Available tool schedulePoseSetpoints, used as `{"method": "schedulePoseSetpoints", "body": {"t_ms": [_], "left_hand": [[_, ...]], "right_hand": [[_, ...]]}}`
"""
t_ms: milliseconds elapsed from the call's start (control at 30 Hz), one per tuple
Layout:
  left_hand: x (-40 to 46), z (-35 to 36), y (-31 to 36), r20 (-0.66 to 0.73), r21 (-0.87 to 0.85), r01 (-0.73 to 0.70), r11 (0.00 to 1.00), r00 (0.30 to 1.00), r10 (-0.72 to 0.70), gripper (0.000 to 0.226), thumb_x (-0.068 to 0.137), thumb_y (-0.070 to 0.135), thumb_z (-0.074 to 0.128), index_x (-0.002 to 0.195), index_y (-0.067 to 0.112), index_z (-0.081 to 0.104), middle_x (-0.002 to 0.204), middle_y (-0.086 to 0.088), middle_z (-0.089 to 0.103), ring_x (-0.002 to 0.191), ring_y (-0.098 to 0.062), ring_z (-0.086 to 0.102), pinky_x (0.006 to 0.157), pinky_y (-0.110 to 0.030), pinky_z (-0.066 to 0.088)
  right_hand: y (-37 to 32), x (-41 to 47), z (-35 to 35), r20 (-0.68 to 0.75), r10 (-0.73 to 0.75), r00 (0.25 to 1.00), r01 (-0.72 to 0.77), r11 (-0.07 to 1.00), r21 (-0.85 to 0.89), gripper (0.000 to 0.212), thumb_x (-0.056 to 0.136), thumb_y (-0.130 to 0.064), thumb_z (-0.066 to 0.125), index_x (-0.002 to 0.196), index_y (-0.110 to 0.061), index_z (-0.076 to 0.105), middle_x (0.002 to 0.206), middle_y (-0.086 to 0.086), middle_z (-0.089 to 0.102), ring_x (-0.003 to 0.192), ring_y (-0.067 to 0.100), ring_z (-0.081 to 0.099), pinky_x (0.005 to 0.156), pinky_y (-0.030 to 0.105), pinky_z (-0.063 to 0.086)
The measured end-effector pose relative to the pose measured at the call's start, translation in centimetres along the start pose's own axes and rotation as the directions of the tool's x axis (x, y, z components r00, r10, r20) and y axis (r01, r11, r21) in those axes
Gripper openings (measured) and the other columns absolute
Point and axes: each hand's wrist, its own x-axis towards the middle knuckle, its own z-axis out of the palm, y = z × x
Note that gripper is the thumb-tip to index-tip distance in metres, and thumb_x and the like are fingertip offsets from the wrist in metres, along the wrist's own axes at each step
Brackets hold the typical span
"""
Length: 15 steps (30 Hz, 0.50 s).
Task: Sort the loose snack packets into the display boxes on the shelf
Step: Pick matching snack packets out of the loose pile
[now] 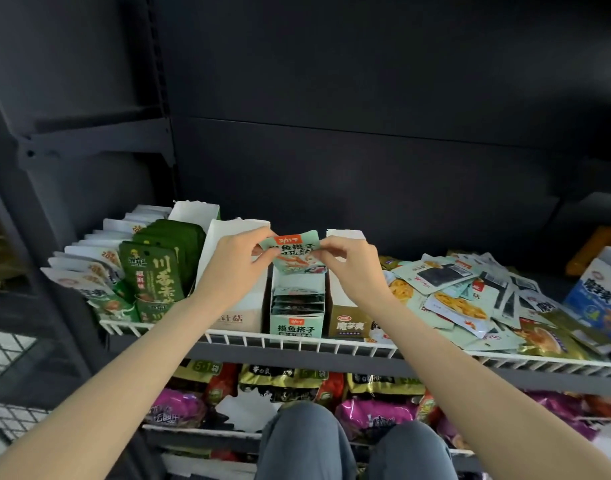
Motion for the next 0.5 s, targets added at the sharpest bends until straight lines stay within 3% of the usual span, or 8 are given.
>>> {"method": "schedulePoseSetpoints", "body": {"t_ms": [167, 300, 367, 433, 500], "left_hand": [[0.1, -0.2, 0.1, -0.051, 0.057, -0.04, 0.998, 0.998, 0.043, 0.013, 0.089, 0.016, 0.062, 0.099, 0.011, 0.068, 0.09, 0.003, 0.068, 0.083, -0.01, 0.062, 0.075, -0.019, 0.049], [0.1, 0.2, -0.2, 0.106, 0.132, 0.007, 0.991, 0.994, -0.021, 0.018, 0.092, 0.021, 0.057, 0.108, 0.017, 0.064, 0.1, -0.002, 0.07, 0.084, -0.022, 0.067, 0.074, -0.036, 0.054], [0.1, 0.6, -0.3, 0.167, 0.23, -0.015, 0.973, 0.986, -0.025, 0.022, 0.094, 0.022, 0.053, 0.115, 0.021, 0.061, 0.099, -0.003, 0.069, 0.065, -0.016, 0.063, 0.06, -0.027, 0.05], [0.2, 0.9, -0.2, 0.234, 0.338, -0.06, 0.939, 0.972, -0.022, 0.022, 0.096, 0.021, 0.049, 0.116, 0.022, 0.06, 0.092, -0.004, 0.068, 0.051, -0.005, 0.049, 0.05, -0.019, 0.038], [0.2, 1.4, -0.2, 0.317, 0.411, -0.106, 0.905, 0.948, -0.033, 0.024, 0.098, 0.021, 0.044, 0.114, 0.02, 0.061, 0.095, -0.006, 0.066, 0.067, -0.014, 0.057, 0.059, -0.025, 0.045]], "right_hand": [[-0.1, 0.1, 0.2, 0.013, -0.006, 1.0, 0.006, 1.0, -0.012, 0.016, 0.091, -0.014, 0.06, 0.102, -0.012, 0.071, 0.093, -0.004, 0.07, 0.085, 0.006, 0.062, 0.075, 0.008, 0.044], [1.0, 0.1, 0.7, 0.075, 0.058, 0.995, -0.048, 0.991, -0.128, 0.017, 0.091, -0.015, 0.06, 0.101, -0.007, 0.071, 0.098, 0.004, 0.072, 0.088, 0.013, 0.063, 0.075, 0.013, 0.045], [1.4, 0.0, 1.0, 0.134, 0.092, 0.987, -0.067, 0.982, -0.176, 0.019, 0.091, -0.017, 0.06, 0.104, -0.008, 0.07, 0.1, 0.005, 0.071, 0.093, 0.017, 0.064, 0.081, 0.022, 0.048], [1.6, -0.2, 1.2, 0.171, 0.086, 0.982, -0.055, 0.982, -0.183, 0.02, 0.091, -0.017, 0.06, 0.108, -0.013, 0.069, 0.101, -0.001, 0.07, 0.094, 0.013, 0.061, 0.082, 0.023, 0.048], [1.8, -0.4, 1.3, 0.184, 0.064, 0.981, -0.029, 0.982, -0.187, 0.018, 0.091, -0.015, 0.058, 0.106, -0.017, 0.069, 0.096, -0.008, 0.066, 0.09, 0.008, 0.057, 0.075, 0.014, 0.044]]}}
